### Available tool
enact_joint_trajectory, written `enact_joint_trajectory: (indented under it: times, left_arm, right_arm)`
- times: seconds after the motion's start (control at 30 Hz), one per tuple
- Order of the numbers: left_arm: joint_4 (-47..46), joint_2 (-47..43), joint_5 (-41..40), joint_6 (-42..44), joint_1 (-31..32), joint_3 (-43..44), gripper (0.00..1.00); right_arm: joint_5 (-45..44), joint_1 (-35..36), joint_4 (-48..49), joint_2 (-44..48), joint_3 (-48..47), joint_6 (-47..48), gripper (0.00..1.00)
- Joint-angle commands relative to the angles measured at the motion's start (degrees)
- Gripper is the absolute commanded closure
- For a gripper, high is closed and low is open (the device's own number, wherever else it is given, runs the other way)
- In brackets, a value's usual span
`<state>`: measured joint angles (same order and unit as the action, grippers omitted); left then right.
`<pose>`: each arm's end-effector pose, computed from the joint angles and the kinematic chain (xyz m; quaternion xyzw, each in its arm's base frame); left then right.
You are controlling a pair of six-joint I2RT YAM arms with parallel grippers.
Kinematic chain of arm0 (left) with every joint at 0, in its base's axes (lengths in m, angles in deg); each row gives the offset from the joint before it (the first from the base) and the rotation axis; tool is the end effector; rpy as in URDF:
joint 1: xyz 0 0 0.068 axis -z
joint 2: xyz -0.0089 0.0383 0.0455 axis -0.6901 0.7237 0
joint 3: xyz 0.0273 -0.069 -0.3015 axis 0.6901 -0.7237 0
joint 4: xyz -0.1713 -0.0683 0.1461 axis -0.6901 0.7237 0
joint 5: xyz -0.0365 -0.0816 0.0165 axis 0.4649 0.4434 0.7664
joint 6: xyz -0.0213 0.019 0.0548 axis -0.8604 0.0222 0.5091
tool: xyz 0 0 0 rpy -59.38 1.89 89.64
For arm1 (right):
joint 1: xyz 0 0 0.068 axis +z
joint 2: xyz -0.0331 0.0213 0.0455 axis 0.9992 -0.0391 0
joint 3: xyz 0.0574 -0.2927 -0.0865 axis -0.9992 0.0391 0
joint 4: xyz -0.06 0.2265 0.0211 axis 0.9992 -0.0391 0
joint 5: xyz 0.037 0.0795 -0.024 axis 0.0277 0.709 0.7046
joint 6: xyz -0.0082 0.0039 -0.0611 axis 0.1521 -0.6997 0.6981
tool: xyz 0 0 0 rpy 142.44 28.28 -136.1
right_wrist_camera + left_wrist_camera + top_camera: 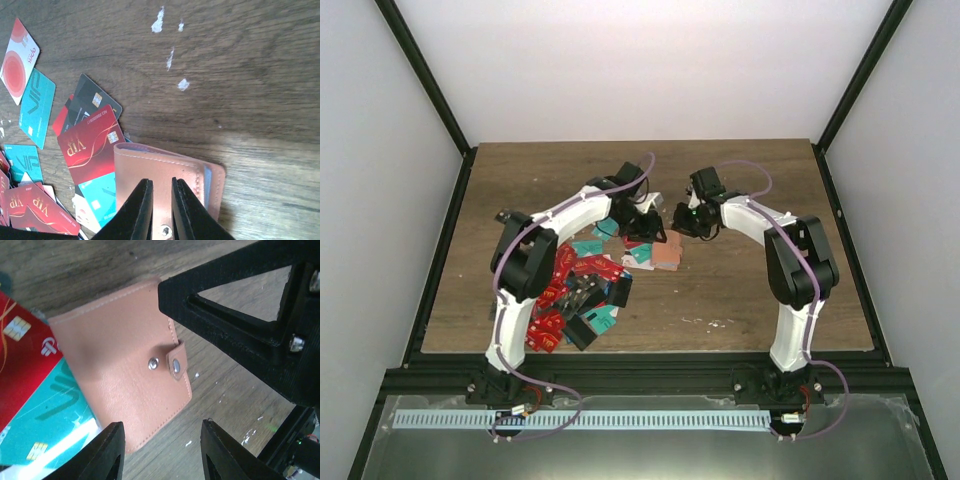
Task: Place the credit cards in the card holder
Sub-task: Close the card holder at the center of the board.
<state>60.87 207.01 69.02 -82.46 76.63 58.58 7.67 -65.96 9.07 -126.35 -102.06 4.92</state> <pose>0.3594 -0.2623 0.2281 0.1772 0.9314 -0.3148 0.0434 0.3601 0.1596 0.2227 0.0569 0.9541 0.2509 0.1533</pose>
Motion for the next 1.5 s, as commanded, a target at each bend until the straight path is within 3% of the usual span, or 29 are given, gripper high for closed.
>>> enact_joint_trajectory:
  times: [0.0, 0.3, 0.57, 1.47]
  left_arm:
    - [-0.12, 3.47, 2.36, 0.04, -0.04, 3.52, 0.56]
    - [1.54, 7.94, 3.93, 0.20, 0.31, 8.28, 0.57]
    - [1.99, 9.93, 4.14, 0.04, 0.66, 10.57, 0.57]
    - [2.56, 14.00, 4.72, 1.13, 3.35, 13.13, 0.70]
  right_arm:
    - [3.95, -1.12, 1.53, -0.01, -0.16, 4.18, 0.86]
    - [10.65, -1.18, 3.91, -1.92, 1.98, 7.31, 0.88]
    - [7.76, -1.53, 2.54, -3.02, 4.77, 7.48, 0.92]
    - [10.09, -2.11, 4.78, -2.24, 8.64, 7.59, 0.93]
